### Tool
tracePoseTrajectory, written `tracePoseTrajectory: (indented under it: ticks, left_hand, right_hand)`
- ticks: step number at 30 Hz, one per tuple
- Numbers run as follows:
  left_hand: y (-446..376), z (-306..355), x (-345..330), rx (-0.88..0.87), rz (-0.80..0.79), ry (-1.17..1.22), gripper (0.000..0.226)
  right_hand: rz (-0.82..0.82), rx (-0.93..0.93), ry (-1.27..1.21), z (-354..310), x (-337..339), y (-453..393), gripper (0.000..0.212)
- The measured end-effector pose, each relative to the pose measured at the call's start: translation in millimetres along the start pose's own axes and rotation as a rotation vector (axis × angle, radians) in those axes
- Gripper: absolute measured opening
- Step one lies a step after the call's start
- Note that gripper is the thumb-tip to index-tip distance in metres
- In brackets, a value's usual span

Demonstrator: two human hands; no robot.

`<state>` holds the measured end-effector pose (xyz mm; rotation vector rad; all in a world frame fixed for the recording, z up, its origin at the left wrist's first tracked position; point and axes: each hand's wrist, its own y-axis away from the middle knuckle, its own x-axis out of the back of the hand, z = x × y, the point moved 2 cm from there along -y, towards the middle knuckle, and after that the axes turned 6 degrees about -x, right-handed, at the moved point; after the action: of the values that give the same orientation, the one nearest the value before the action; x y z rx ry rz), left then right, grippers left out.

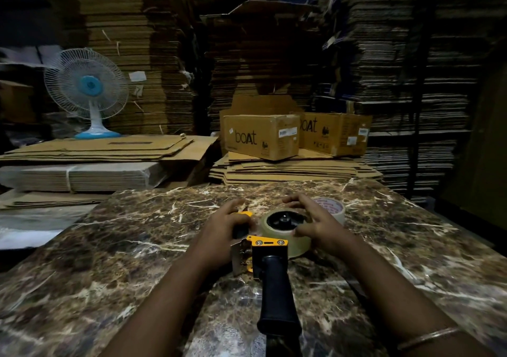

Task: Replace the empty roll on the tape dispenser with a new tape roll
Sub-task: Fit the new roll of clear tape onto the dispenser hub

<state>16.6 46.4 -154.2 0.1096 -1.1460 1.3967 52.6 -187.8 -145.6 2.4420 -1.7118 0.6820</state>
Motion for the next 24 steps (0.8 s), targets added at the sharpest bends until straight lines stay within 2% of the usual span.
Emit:
tracePoseTrajectory:
  ticks: [3, 5, 10, 13, 16, 24]
  left_hand:
    - [0.7, 6.8, 4.9, -0.025, -0.028, 0.042, 0.014]
    - [1.1, 12.3, 10.4, -0.056, -0.035, 0.055, 0.019]
    - [0.4, 16.5, 16.2, -0.114, -0.073, 0.063, 0.011]
    - [-1.0, 17.1, 19.0, -0.147, -0.092, -0.028, 0.010]
    - [-1.9, 21.6, 23.0, -0.187, -0.105, -0.145, 0.008]
    - [0.3, 22.7, 28.1, -0.099, -0.100, -0.249, 0.006]
  right_hand:
    - [0.016, 0.015, -0.007, 2.9, 2.0, -1.4, 0.063]
    - [0.009, 0.043, 0.044, 0.5, 1.0, 0.8, 0.061]
    - [-0.040, 0.206, 0.169, -24.0, -10.4, 12.9, 0.062]
    - [-0.053, 0.260, 0.275, -30.2, -16.9, 15.8, 0.040]
    - [-0.052, 0.274, 0.273, -31.3, -18.5, 17.9, 0.023]
    - [-0.006, 0.302, 0.330, -34.1, -26.5, 16.5, 0.031]
